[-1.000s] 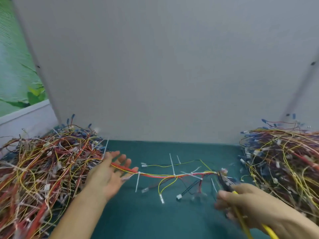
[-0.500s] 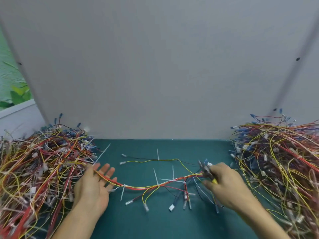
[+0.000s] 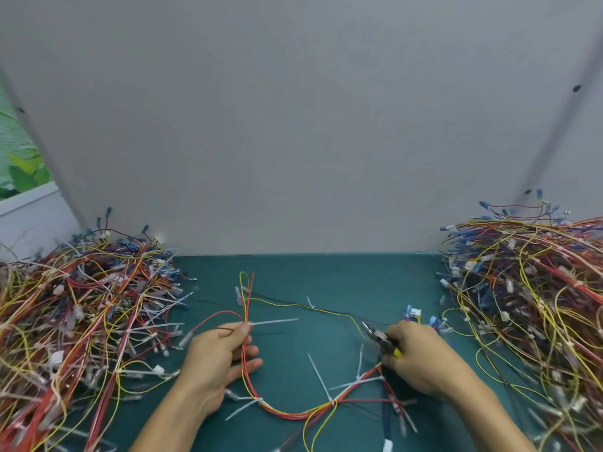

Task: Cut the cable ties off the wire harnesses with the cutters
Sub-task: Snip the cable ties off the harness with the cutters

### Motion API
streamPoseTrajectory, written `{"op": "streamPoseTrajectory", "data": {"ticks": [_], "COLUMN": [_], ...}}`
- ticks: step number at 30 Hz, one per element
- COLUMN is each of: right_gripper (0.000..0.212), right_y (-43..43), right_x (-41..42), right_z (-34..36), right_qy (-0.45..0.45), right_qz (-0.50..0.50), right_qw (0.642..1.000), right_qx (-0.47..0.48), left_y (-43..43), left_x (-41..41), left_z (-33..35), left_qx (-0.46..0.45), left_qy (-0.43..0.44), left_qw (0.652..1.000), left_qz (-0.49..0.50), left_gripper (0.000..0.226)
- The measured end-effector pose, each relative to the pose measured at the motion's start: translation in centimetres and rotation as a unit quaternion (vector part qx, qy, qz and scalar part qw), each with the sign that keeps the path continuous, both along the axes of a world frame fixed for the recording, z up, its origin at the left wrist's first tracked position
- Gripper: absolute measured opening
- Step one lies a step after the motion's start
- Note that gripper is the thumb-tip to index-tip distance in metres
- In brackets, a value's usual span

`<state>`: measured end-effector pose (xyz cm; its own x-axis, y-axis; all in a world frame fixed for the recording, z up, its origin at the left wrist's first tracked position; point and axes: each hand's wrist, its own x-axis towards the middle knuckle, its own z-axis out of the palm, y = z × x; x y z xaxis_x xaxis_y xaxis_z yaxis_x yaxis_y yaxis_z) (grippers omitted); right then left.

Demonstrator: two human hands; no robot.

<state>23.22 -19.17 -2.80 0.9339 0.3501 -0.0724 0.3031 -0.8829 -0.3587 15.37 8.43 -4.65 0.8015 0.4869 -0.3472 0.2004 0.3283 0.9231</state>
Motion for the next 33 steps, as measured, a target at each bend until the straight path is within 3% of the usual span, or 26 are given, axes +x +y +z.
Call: {"op": "streamPoseTrajectory", "data": {"ticks": [11,16,21,26,33], "right_gripper": [0.027,0.028,0.026,0.025,0.025], "right_y": [0.3,0.1,0.1,0.0,0.7], "right_x": [-0.2,0.1,0.1,-0.1,-0.4], "right_z": [-1.1,-1.0,-0.8,-0.8,0.8], "right_qy": [-0.005,0.012,0.015,0.010,-0.031], "right_qz": [-0.078,-0.085,-0.089,-0.087,-0.063], "right_qw": [0.997,0.996,0.996,0.996,0.990], "right_qx": [-0.007,-0.007,-0.002,0.010,0.119], "left_y": [0.7,0.8,1.1,1.7,1.9], "left_x": [0.6,0.3,0.7,0.8,0.8], "left_z": [-0.2,0.8,-0.3,-0.3,0.0], "left_qx": [-0.023,-0.012,0.079,0.071,0.057], "left_qy": [-0.014,-0.109,0.016,0.028,0.010], "left_qw": [0.999,0.988,0.995,0.995,0.997], "left_qz": [-0.019,-0.107,-0.058,-0.059,-0.049], "left_gripper": [0.004,0.015,0.016,0.016,0.010]}}
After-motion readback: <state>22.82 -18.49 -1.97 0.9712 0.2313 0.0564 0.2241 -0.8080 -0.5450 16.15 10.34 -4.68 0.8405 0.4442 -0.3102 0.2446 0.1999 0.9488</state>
